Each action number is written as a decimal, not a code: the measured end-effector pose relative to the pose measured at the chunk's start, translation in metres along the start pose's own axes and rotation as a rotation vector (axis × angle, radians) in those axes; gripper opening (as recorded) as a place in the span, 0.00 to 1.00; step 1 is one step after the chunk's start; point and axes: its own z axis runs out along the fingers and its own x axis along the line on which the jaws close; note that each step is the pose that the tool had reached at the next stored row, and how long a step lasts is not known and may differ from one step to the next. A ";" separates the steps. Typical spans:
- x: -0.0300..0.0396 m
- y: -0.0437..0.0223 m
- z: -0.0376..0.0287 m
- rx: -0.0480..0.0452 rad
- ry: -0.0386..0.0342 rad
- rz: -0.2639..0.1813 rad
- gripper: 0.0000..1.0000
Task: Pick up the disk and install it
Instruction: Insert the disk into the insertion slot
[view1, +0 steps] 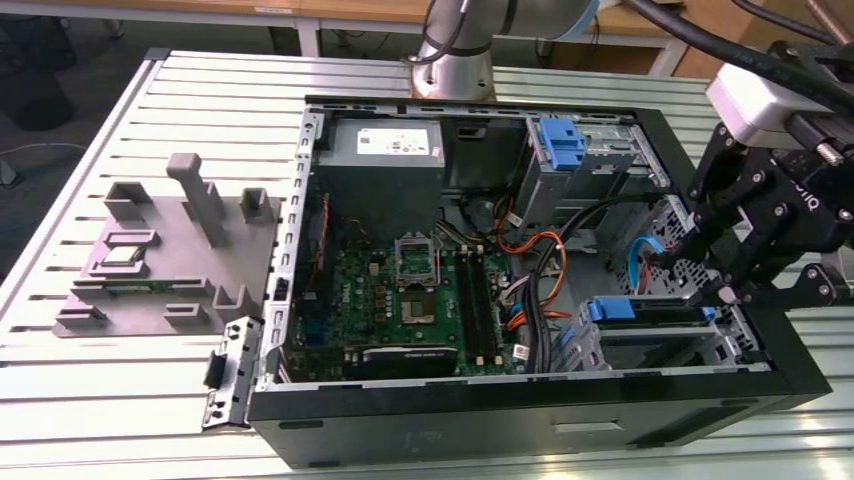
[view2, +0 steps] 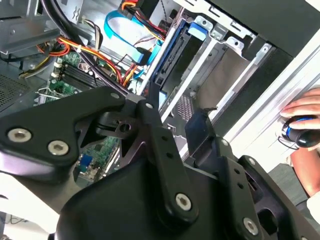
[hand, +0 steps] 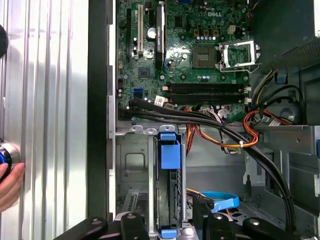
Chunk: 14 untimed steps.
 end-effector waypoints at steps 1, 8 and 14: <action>0.0000 0.0000 0.0000 0.0000 0.0000 0.000 0.48; 0.0004 0.0031 0.0064 0.0101 -0.0057 -0.005 0.48; 0.0009 0.0090 0.0137 0.0219 -0.0109 -0.017 0.48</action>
